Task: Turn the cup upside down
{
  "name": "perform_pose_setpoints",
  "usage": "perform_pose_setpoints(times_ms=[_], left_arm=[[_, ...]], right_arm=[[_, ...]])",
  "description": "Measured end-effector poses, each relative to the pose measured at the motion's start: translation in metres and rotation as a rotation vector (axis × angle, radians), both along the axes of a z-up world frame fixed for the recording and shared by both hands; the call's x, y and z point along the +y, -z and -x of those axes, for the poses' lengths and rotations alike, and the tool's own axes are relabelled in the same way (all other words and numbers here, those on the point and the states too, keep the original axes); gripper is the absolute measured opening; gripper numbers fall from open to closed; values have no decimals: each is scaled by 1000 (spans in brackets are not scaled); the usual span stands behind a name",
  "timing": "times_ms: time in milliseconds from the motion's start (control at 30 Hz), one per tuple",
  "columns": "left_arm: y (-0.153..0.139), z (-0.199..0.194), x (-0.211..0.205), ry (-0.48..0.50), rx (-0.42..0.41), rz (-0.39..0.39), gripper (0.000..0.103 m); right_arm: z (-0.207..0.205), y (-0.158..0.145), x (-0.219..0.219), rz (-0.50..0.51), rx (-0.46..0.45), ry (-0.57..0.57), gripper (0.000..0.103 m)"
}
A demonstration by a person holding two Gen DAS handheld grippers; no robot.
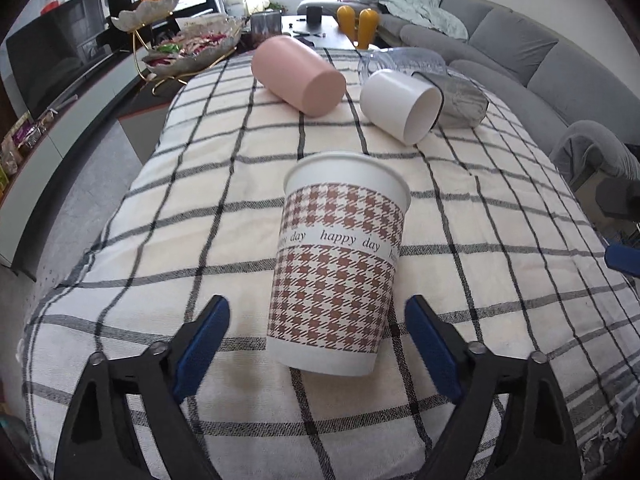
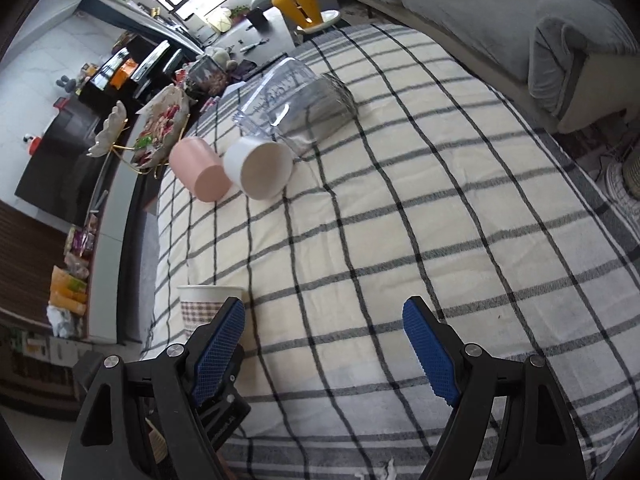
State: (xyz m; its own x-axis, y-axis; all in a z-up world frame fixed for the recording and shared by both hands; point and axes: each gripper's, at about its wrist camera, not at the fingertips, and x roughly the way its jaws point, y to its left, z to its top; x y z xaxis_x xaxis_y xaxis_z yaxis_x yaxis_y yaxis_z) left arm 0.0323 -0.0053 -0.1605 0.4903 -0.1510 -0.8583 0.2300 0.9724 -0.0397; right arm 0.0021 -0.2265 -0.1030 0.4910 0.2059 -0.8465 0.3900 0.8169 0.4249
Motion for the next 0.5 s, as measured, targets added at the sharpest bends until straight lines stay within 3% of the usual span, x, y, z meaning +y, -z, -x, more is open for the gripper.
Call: perform_pose_setpoints(times_ms=[233, 500], left_arm=[[6, -3, 1, 2, 32, 25, 59], [-5, 2, -3, 41, 12, -3, 57]], right_arm=[[-1, 4, 0, -9, 9, -7, 81], [1, 1, -2, -25, -6, -4, 81]])
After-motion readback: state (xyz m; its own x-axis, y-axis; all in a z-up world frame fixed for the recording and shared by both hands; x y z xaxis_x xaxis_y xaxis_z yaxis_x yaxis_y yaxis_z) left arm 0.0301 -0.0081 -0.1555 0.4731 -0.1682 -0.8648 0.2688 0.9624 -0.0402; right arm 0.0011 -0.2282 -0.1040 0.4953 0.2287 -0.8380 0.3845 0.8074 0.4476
